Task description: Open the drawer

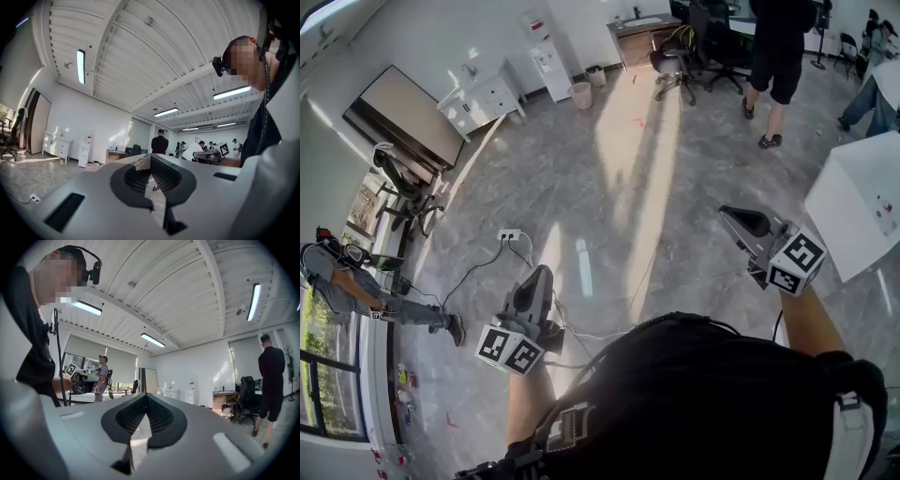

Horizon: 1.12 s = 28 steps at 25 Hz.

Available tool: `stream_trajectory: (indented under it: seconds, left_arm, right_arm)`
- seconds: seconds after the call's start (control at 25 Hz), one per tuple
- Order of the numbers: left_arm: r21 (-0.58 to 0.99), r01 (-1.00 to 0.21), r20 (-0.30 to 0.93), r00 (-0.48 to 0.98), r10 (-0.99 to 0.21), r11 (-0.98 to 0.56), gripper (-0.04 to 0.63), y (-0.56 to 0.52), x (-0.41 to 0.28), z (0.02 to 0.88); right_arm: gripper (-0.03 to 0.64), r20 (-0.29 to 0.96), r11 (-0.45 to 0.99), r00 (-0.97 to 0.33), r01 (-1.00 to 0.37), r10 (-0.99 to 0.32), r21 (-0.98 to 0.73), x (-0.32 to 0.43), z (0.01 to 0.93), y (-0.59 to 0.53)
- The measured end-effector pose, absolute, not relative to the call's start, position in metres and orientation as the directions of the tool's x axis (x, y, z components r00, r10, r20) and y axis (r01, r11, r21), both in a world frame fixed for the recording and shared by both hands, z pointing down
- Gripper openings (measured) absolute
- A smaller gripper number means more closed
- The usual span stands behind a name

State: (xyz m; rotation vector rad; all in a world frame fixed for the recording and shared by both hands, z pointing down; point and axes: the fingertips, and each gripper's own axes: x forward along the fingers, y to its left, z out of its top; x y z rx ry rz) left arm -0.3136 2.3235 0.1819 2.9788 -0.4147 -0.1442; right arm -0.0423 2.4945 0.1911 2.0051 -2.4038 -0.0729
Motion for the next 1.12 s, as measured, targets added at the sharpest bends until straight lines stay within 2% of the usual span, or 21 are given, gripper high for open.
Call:
stream_trajectory:
  seconds: [0.24,0.56,0.88,1.12]
  left_arm:
    - [0.125,-0.226,-0.037,0.972,-0.233,-0.966,0.000,2.335,-0.281,0.180]
    - [0.141,-0.210,-0.059,0.974,-0.220,-0.967,0.000,2.301,-0.274,0.200]
    - [0.175,-0.132,-0.094,0.984,-0.150,-0.976,0.000,2.191,-0.260,0.214]
    - [0.178,-0.121,-0.103,0.985,-0.140,-0.977,0.000,2.063,-0.278,0.198]
  right_arm:
    - [0.002,-0.033,0.163,-0.164,-0.986,-0.986,0.016,-0.017,0.196,2.502]
    - [0.002,-0.005,0.163,-0.164,-0.986,-0.987,0.034,-0.018,0.223,2.475]
    - [0.002,0.014,0.075,-0.074,-0.995,-0.997,0.067,-0.013,0.215,2.383]
    - [0.002,0.020,0.083,-0.082,-0.994,-0.996,0.068,-0.039,0.192,2.258]
